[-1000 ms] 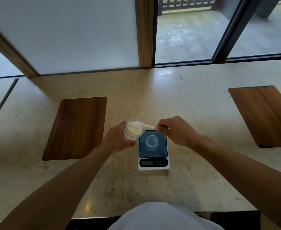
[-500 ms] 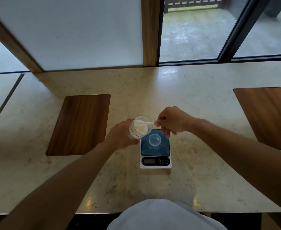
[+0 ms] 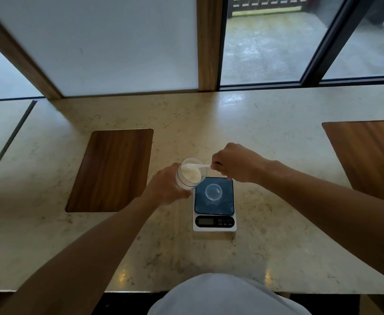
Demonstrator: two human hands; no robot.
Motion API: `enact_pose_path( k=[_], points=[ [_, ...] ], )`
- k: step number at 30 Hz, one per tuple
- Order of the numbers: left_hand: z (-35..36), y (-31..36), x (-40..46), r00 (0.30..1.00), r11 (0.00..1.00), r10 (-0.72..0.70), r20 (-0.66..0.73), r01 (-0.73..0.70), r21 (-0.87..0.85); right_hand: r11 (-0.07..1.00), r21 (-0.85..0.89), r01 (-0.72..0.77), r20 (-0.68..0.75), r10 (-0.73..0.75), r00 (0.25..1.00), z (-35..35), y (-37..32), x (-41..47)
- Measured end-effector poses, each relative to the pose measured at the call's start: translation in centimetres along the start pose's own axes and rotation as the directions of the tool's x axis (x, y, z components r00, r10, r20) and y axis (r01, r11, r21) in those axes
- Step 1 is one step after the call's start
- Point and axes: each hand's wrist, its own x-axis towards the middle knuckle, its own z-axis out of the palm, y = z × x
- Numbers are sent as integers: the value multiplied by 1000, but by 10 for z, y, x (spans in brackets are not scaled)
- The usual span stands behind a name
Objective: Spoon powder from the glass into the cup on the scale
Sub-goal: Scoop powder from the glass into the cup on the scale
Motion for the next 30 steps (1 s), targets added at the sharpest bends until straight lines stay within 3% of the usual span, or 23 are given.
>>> enact_pose_path(
  k=[8, 14, 21, 30],
  points=[
    [0, -5, -1, 1000, 1000, 3, 12, -3, 18, 999, -45, 19, 54, -16, 998, 8, -4, 0],
    [3, -6, 0, 999, 1000, 13, 32, -14, 24, 997, 53, -63, 145, 55, 988, 14, -5, 4],
    [4, -6, 0, 997, 997, 44, 62, -47, 53, 900, 350, -261, 287, 163, 944, 18, 2, 7],
    [9, -10, 0, 999, 1000, 19, 31, -19, 10, 874, 409, -261, 278, 153, 948, 9, 2, 0]
  ],
)
